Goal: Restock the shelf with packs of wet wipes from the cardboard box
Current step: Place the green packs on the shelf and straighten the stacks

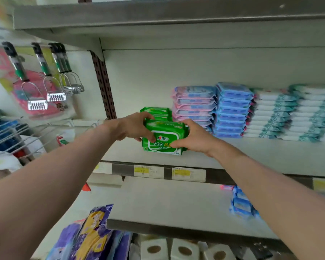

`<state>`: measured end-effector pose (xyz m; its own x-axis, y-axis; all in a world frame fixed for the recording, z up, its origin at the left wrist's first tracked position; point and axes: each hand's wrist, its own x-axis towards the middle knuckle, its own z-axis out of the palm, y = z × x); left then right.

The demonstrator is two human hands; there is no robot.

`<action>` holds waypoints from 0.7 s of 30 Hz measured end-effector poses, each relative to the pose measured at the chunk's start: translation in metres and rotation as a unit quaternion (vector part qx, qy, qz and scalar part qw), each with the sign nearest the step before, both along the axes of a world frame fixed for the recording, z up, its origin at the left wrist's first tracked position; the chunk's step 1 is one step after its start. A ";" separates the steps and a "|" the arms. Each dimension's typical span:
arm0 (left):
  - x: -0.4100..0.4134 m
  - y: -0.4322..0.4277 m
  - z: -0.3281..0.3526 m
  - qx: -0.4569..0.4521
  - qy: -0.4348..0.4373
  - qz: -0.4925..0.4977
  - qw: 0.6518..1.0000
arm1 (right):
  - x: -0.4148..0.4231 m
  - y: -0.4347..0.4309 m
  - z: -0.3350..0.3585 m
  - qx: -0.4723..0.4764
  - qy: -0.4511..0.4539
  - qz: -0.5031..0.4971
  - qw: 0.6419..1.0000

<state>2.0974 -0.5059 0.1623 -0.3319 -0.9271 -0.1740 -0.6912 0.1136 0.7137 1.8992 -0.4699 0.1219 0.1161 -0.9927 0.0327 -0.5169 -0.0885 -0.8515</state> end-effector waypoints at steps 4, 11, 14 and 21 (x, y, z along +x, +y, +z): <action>0.006 -0.019 -0.014 -0.009 -0.035 0.032 0.999 | 0.014 -0.031 -0.012 -0.003 0.063 0.014 0.998; 0.020 -0.062 -0.034 -0.047 -0.111 0.045 0.992 | 0.032 -0.077 -0.023 -0.005 0.130 0.010 0.991; 0.021 -0.081 -0.036 -0.078 -0.164 0.042 0.983 | 0.036 -0.094 -0.024 -0.009 0.153 -0.005 0.988; 0.015 -0.108 -0.046 -0.056 -0.185 0.005 0.981 | 0.042 -0.109 -0.027 -0.037 0.271 -0.022 0.962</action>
